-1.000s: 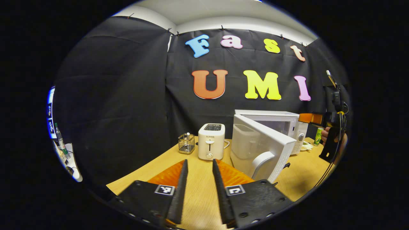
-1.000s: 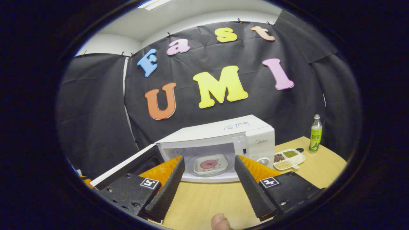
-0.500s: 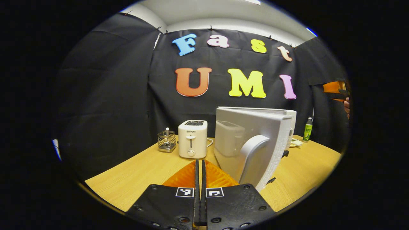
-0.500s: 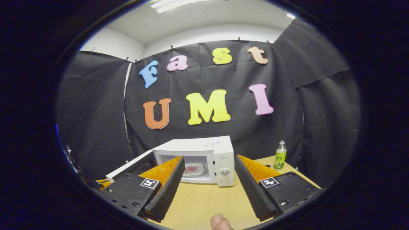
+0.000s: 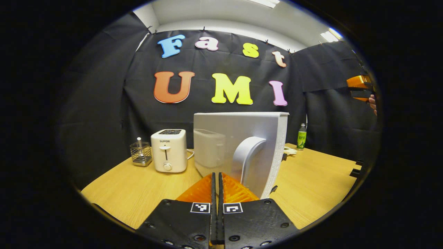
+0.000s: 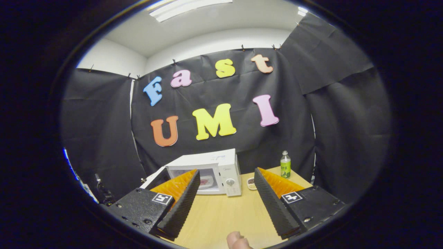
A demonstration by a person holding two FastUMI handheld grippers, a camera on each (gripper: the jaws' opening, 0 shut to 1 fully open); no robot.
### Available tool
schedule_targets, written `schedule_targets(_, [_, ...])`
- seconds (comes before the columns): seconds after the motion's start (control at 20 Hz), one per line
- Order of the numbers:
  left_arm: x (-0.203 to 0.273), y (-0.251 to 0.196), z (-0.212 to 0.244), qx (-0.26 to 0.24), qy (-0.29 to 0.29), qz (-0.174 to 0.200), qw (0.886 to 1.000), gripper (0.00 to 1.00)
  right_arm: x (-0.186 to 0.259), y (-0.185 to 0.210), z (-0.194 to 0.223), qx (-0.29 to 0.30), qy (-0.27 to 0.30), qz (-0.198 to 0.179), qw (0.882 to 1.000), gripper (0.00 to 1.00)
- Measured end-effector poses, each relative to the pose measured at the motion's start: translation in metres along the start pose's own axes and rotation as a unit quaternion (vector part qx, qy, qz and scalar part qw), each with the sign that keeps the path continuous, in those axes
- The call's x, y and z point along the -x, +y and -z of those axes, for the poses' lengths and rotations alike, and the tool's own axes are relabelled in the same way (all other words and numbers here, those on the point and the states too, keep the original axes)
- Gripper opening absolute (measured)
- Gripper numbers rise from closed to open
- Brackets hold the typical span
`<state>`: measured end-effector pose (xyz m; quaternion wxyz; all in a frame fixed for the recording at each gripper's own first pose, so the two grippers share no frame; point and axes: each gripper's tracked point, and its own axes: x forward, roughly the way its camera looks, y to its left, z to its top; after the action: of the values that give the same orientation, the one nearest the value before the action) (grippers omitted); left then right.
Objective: Open the microwave oven with the left hand, put the food in, and close the microwave oven.
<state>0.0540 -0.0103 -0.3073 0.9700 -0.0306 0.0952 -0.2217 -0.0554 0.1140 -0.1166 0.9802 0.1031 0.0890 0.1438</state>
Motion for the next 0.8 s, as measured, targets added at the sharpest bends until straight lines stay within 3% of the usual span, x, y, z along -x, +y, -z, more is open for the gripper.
schedule_targets(0.05, [-0.005,-0.008,-0.003,0.006,-0.001,0.014,1.0,0.0,0.006,-0.003,-0.003,0.005,-0.005,0.001,1.0,0.99])
schedule_targets(0.1, [-0.013,-0.017,-0.003,0.009,0.004,0.031,0.999,0.0,0.009,-0.01,-0.006,0.008,-0.012,0.008,1.0,0.99])
schedule_targets(0.15, [-0.021,-0.024,0.0,0.011,0.01,0.041,0.999,0.0,0.011,-0.019,-0.007,0.012,-0.015,0.017,1.0,0.89])
schedule_targets(0.25, [-0.036,-0.041,0.0,0.017,0.017,0.068,0.997,0.0,0.013,-0.039,-0.001,0.016,-0.005,0.038,0.999,0.89])
schedule_targets(0.3, [-0.045,-0.049,0.0,0.013,0.015,0.083,0.996,0.0,0.015,-0.048,0.001,0.017,-0.001,0.049,0.999,0.99])
schedule_targets(0.45, [-0.07,-0.073,0.002,-0.011,0.026,0.117,0.993,0.0,0.023,-0.07,-0.007,0.029,-0.012,0.067,0.997,0.99])
schedule_targets(0.5, [-0.079,-0.079,0.004,-0.016,0.035,0.123,0.992,0.0,0.024,-0.08,-0.009,0.032,-0.017,0.076,0.996,0.99])
schedule_targets(0.55, [-0.089,-0.083,0.004,-0.021,0.038,0.126,0.991,0.0,0.025,-0.088,-0.011,0.034,-0.019,0.084,0.996,0.89])
schedule_targets(0.8, [-0.134,-0.111,-0.009,-0.009,0.029,0.133,0.991,0.0,0.028,-0.09,-0.007,0.034,-0.017,0.076,0.996,0.89])
